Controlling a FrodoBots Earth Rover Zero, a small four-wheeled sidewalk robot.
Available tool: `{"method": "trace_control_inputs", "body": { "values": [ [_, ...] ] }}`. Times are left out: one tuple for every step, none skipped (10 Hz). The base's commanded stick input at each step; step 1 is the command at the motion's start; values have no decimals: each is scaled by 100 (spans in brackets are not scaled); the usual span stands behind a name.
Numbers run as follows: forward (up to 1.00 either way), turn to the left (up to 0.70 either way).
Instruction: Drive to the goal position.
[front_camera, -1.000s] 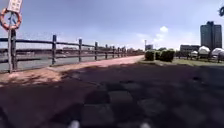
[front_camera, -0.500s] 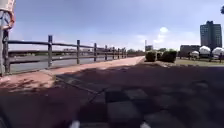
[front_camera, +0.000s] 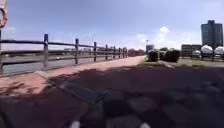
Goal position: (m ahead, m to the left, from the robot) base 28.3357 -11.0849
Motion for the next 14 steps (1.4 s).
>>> {"method": "trace_control_inputs", "body": {
  "values": [
    [70,0],
    [70,0],
    [70,0],
    [70,0],
    [70,0],
    [70,0],
    [70,0],
    [70,-4],
    [70,-31],
    [70,-35],
    [70,-22],
    [70,0],
    [70,0],
    [70,0]
  ]
}}
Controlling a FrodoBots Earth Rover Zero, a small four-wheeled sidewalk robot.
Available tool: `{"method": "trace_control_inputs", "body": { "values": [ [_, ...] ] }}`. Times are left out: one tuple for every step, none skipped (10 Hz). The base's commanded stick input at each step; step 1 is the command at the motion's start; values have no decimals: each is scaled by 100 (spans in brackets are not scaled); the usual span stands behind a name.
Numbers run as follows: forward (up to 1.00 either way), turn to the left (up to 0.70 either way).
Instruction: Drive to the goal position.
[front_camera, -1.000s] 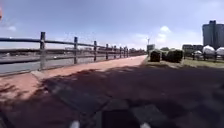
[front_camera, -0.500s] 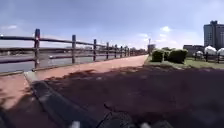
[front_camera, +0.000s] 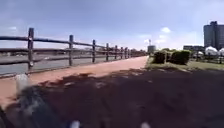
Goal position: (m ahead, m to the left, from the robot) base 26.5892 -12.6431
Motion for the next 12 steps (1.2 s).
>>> {"method": "trace_control_inputs", "body": {
  "values": [
    [70,0],
    [70,0],
    [70,0],
    [70,0],
    [70,0],
    [70,0],
    [70,0],
    [70,0],
    [70,0],
    [70,0],
    [70,-6],
    [70,-28]
  ]
}}
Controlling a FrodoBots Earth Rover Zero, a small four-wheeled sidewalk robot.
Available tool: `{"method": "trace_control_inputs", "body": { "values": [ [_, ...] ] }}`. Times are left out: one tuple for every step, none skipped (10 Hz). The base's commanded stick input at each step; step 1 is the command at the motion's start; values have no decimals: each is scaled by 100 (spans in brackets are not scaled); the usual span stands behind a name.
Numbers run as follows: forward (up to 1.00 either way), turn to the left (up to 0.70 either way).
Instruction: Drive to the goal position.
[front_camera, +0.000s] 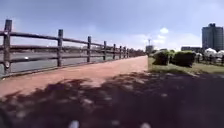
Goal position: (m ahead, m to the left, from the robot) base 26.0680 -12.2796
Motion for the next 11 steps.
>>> {"method": "trace_control_inputs", "body": {
  "values": [
    [70,-35],
    [70,-35],
    [70,-33],
    [70,-11],
    [70,0],
    [70,0],
    [70,0],
    [70,-23],
    [70,-35],
    [70,-35],
    [70,-33]
  ]
}}
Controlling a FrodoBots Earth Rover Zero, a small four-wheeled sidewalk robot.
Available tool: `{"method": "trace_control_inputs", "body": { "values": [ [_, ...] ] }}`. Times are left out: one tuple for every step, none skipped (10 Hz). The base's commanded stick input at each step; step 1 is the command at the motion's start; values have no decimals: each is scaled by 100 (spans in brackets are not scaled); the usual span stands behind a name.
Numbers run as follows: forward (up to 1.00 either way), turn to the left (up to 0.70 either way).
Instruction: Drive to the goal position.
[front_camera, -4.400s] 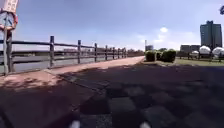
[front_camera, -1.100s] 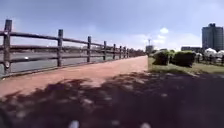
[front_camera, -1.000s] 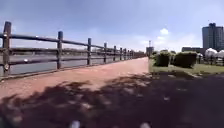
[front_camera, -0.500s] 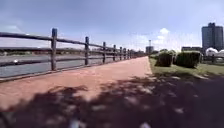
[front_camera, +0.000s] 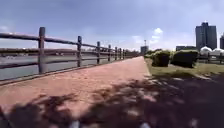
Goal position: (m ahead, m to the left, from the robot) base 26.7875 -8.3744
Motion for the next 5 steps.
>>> {"method": "trace_control_inputs", "body": {
  "values": [
    [70,0],
    [70,0],
    [70,0],
    [70,0],
    [70,0]
  ]
}}
